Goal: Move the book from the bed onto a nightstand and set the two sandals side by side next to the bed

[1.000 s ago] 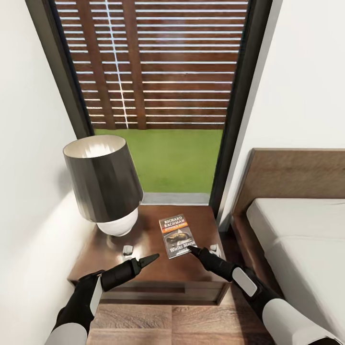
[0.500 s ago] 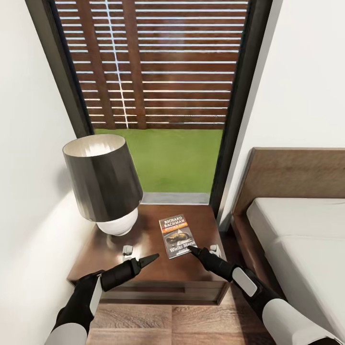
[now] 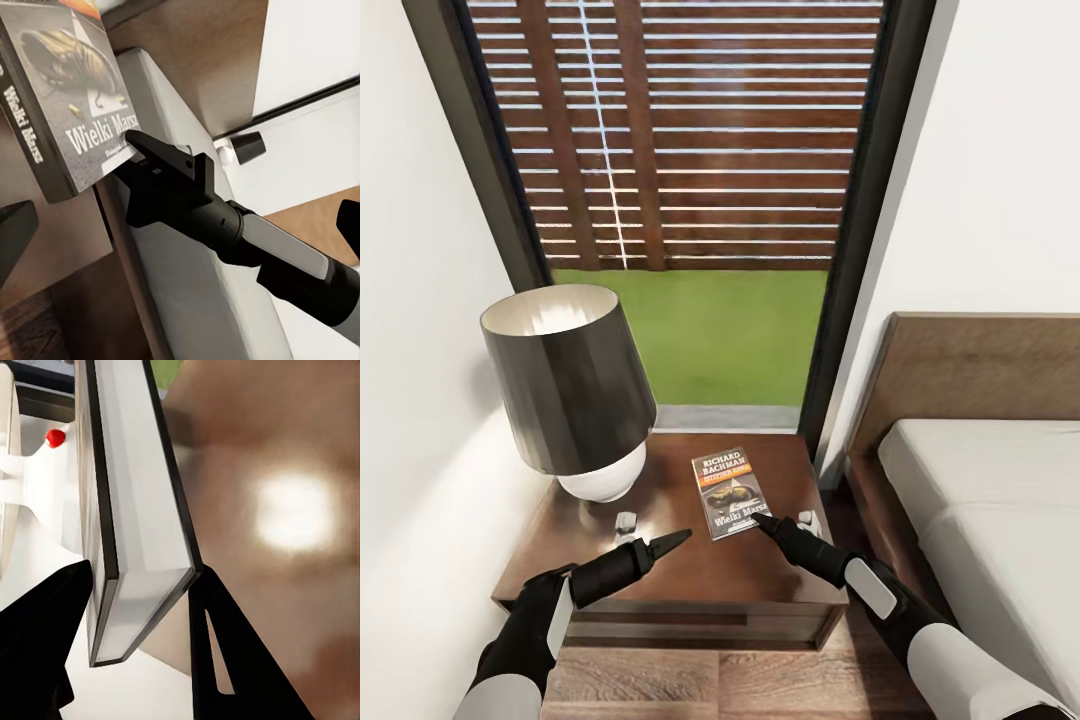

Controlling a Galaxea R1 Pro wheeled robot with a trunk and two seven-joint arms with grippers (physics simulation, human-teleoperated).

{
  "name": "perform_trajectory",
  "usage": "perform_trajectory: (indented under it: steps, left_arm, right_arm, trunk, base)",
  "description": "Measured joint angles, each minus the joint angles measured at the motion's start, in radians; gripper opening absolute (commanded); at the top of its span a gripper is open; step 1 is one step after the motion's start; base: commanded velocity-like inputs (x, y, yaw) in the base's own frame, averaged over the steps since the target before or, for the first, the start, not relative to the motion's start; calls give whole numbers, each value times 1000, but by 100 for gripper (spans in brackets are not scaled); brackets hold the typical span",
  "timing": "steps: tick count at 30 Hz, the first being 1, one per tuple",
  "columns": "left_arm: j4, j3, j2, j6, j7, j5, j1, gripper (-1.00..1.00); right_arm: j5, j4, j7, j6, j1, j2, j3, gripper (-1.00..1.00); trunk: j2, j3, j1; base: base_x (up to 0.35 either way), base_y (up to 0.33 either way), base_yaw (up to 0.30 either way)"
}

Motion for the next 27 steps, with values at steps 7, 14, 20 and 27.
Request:
perform_trajectory:
  steps: [7, 14, 20, 27]
  left_arm:
    - [0, 0, 0, 0, 0, 0, 0, 100]
    - [0, 0, 0, 2, -5, 0, 0, 100]
    - [0, -1, 0, 3, -69, 0, 0, 100]
    - [0, -4, 1, 5, -222, -5, 0, 100]
  right_arm:
    - [0, 0, 0, 0, 0, 0, 0, -100]
    - [0, 0, 0, 0, 0, 0, 0, -100]
    - [0, 0, 0, 0, 0, 1, 0, -100]
    - [0, 0, 0, 0, 0, 2, 0, -100]
  trunk:
    - [0, 0, 0]
    - [0, 0, 0]
    - [0, 0, 0]
    - [0, 0, 0]
  base:
    - [157, 72, 0]
    - [12, 6, 0]
    - [0, 0, 0]
    - [0, 0, 0]
